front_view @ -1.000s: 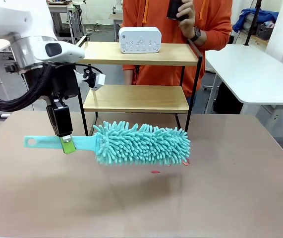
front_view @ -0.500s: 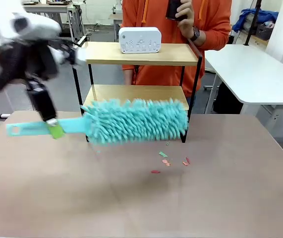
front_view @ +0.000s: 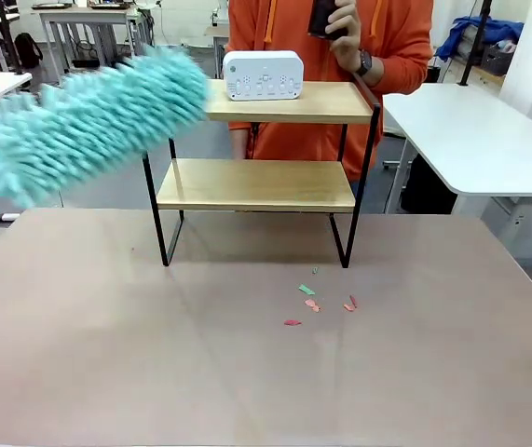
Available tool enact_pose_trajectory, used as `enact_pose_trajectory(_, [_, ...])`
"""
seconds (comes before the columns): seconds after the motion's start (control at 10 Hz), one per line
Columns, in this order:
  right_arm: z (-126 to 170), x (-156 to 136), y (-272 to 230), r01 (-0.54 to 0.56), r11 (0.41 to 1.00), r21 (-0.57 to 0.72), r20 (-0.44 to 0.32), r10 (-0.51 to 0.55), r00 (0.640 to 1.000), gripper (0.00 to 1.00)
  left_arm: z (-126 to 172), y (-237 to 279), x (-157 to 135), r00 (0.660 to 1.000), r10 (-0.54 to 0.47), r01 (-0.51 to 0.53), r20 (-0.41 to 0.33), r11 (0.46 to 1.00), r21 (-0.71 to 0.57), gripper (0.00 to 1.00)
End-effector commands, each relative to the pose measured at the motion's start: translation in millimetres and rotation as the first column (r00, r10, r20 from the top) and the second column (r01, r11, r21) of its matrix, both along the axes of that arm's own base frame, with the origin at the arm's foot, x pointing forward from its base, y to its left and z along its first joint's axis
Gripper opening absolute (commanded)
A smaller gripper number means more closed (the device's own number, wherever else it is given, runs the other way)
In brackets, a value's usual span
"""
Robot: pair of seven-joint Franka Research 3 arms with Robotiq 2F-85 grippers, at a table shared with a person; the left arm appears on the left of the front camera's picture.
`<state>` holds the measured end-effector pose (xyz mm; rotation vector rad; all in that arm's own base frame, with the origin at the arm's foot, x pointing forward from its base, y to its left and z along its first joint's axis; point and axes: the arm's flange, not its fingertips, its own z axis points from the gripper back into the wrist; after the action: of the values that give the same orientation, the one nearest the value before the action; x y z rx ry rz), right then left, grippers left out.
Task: Clean the shelf.
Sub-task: Clean the remaining tier of the Shelf with the Duster once objects are removed.
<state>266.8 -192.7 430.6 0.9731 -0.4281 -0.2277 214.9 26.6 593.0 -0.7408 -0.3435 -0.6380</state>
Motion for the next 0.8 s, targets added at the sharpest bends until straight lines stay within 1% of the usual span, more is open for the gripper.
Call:
enact_pose_trajectory(0.0, [0.6,1.5,0.2,-0.006,1.0,0.009,0.036,0.005,0.999,1.0,-21.0,28.3,-8.0,0.963,0.268,-0.268,-0.015,0.96,-0.083,0.12])
enact_pose_trajectory(0.1, [0.6,1.5,0.2,-0.006,1.0,0.009,0.036,0.005,0.999,1.0,-28.5,46.0,-4.7,0.927,0.365,-0.373,-0.082,0.92,-0.122,0.12])
enact_pose_trajectory(0.2, [0.6,1.5,0.2,-0.006,1.0,0.009,0.036,0.005,0.999,1.0,-36.3,57.8,4.2,0.868,0.469,-0.491,-0.162,0.858,-0.148,0.12])
enact_pose_trajectory(0.3, [0.6,1.5,0.2,-0.006,1.0,0.009,0.036,0.005,0.999,1.0,-41.3,59.8,20.8,0.758,0.608,-0.639,-0.236,0.764,-0.085,0.12])
enact_pose_trajectory(0.5, [0.6,1.5,0.2,-0.006,1.0,0.009,0.036,0.005,0.999,1.0,-46.5,45.5,54.7,0.719,0.62,-0.659,-0.314,0.752,-0.026,0.12])
enact_pose_trajectory(0.6, [0.6,1.5,0.2,-0.006,1.0,0.009,0.036,0.005,0.999,1.0,-43.2,81.3,19.4,0.783,0.582,-0.605,-0.222,0.795,-0.05,0.12])
enact_pose_trajectory(0.7, [0.6,1.5,0.2,-0.006,1.0,0.009,0.036,0.005,0.999,1.0,-43.2,81.3,19.4,0.783,0.582,-0.605,-0.222,0.795,-0.05,0.12])
